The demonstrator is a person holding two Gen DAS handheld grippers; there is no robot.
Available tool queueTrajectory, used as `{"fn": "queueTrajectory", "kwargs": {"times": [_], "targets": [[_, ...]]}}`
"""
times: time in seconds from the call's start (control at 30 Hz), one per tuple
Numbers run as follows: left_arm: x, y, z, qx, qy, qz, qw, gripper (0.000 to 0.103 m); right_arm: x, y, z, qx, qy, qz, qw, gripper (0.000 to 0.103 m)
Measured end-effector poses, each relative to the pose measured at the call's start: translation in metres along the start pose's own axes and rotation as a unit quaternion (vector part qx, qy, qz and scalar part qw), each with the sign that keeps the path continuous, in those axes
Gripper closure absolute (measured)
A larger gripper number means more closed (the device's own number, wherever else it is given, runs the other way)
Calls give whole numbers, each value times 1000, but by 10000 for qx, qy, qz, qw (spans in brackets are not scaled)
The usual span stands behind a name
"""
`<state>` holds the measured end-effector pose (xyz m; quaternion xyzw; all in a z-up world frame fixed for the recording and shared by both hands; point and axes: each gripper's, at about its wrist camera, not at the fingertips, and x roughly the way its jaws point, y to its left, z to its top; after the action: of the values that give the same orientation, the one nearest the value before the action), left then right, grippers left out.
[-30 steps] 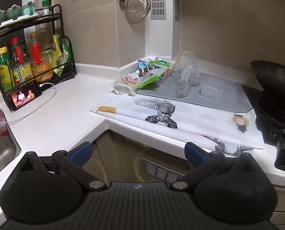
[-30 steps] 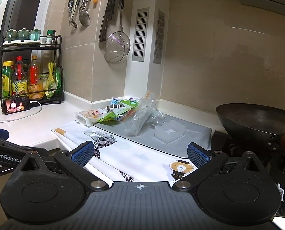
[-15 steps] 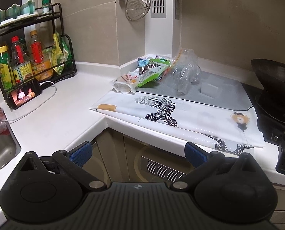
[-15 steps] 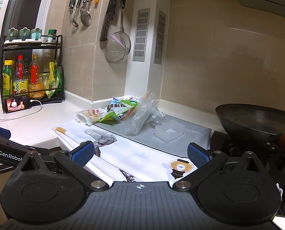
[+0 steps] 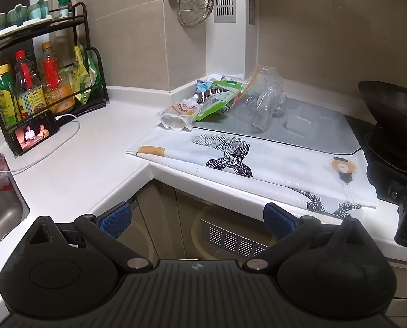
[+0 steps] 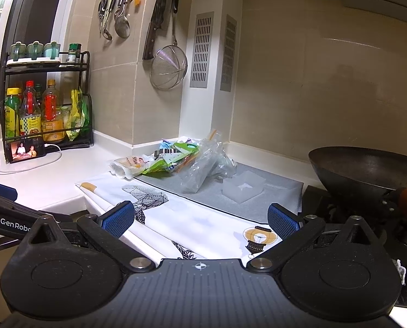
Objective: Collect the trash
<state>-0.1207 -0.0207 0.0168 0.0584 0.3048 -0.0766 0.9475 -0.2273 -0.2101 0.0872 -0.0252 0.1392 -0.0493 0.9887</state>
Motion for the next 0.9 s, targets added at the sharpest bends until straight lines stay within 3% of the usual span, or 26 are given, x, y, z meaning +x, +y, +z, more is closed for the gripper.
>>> {"fn": "queueTrajectory", "kwargs": {"times": [0.9], "targets": [[8, -2, -2, 30, 103, 36, 9999, 0, 6, 2, -3, 57, 99, 28, 9999, 0]]}}
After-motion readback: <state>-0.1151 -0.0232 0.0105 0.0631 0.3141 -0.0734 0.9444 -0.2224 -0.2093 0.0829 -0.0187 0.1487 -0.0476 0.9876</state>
